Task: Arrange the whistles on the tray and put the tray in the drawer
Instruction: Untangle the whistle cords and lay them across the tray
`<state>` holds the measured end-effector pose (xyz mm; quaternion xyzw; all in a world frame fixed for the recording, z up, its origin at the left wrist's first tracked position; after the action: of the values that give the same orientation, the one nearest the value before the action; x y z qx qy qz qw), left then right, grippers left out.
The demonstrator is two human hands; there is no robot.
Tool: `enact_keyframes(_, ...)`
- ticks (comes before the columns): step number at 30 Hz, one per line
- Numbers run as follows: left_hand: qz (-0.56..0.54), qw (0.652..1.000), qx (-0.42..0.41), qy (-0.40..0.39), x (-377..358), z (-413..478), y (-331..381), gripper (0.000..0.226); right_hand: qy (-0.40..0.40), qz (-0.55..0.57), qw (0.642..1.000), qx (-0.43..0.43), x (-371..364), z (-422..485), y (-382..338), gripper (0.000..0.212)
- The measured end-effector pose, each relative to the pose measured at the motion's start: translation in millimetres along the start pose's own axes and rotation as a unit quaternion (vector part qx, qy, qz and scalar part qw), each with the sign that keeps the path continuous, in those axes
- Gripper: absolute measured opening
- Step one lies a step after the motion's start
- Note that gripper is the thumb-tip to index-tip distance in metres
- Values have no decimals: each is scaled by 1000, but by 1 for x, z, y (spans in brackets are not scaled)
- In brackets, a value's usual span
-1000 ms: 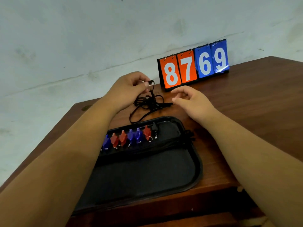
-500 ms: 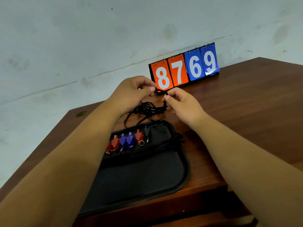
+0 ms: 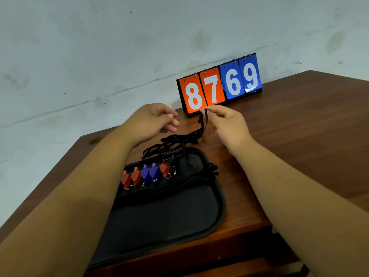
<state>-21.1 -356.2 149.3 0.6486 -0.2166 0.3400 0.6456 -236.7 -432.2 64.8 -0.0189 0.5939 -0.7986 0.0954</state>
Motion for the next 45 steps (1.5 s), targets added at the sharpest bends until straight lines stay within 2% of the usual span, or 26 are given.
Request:
enact_keyframes(8, 42, 997, -55, -28, -38, 10, 13, 47, -76, 3, 997, 25, -5, -3, -2, 18)
enact_keyframes(13, -47, 999, -8, -18, -45, 14, 16, 27, -48, -1, 998, 39, -4, 1, 1, 14)
enact_keyframes(17, -144, 989, 25, -30, -46, 16, 13, 22, -31, -4, 999, 38, -2, 2, 1, 17)
enact_keyframes(23, -150, 989, -7, 6, -38, 14, 19, 23, -37, -4, 999, 25, -2, 2, 0, 18)
enact_keyframes(25, -118, 992, -29, 39, -35, 15, 23, 21, -44, 7, 999, 19, -3, 1, 1, 21)
enact_keyframes(28, -61, 992, -73, 78, -30, 14, 34, 22, -100, -5, 995, -21, -12, 3, -10, 33)
enact_keyframes(31, -35, 991, -99, 81, -28, 13, 43, 25, -197, -10, 980, -36, -17, 5, -17, 47)
enact_keyframes(33, -28, 991, -106, 81, -28, 13, 46, 25, -162, 0, 986, -40, -16, 5, -20, 49)
enact_keyframes(35, -34, 991, -105, 77, -29, 14, 46, 22, -116, 21, 993, -5, -12, -4, -13, 42)
enact_keyframes(41, -51, 989, -100, 100, -28, 15, 41, 21, -95, 3, 995, 43, -9, -8, -8, 18)
enact_keyframes(45, -64, 988, -97, 103, -23, 17, 35, 32, -84, -13, 995, 51, -8, -10, -8, 17)
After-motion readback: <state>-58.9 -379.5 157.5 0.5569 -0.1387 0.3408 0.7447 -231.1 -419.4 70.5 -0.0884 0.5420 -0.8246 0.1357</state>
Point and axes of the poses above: each hand's wrist, its own z-axis towards the middle knuckle, its own x-axis out of the back of the hand, y = z × x, the point moved 2 cm from there along z, towards the middle knuckle, and after that the axes turned 5 degrees about x, right-handed, at the moved point
